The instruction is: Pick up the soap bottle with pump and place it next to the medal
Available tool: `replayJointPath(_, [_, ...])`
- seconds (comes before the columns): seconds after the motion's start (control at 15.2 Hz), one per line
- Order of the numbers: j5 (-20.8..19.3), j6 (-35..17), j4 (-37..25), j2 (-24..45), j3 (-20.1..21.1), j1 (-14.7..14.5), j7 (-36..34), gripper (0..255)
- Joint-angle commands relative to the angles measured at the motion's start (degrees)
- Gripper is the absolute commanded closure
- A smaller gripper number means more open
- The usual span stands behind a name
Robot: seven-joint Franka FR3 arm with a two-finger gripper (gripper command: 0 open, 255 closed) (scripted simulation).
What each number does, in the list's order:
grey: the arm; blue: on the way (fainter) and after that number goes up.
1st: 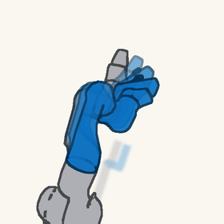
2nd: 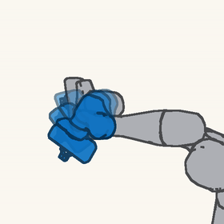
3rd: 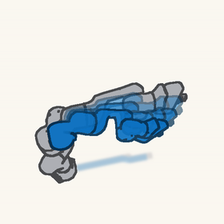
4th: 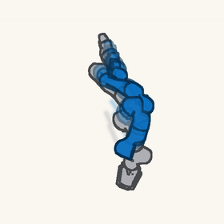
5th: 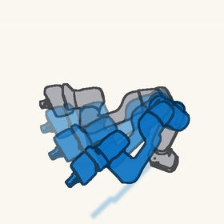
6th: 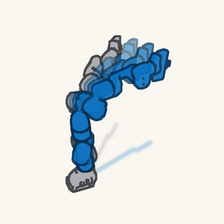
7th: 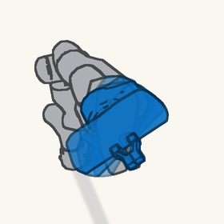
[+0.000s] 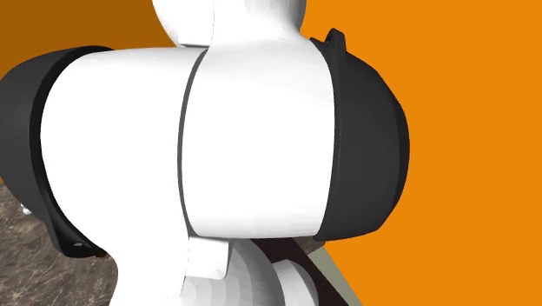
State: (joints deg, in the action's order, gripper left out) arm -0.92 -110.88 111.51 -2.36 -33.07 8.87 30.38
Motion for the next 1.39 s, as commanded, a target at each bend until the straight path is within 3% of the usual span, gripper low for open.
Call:
replayJointPath(0.0, [-0.2,1.7,-1.3,-0.4,0.1,0.0,-0.2,255])
replayJointPath(1.12, [-0.1,14.4,-14.3,-0.2,0.2,-0.2,-0.1,255])
replayJointPath(1.32, [-2.5,13.9,-9.6,-5.0,3.0,-2.2,-5.4,255])
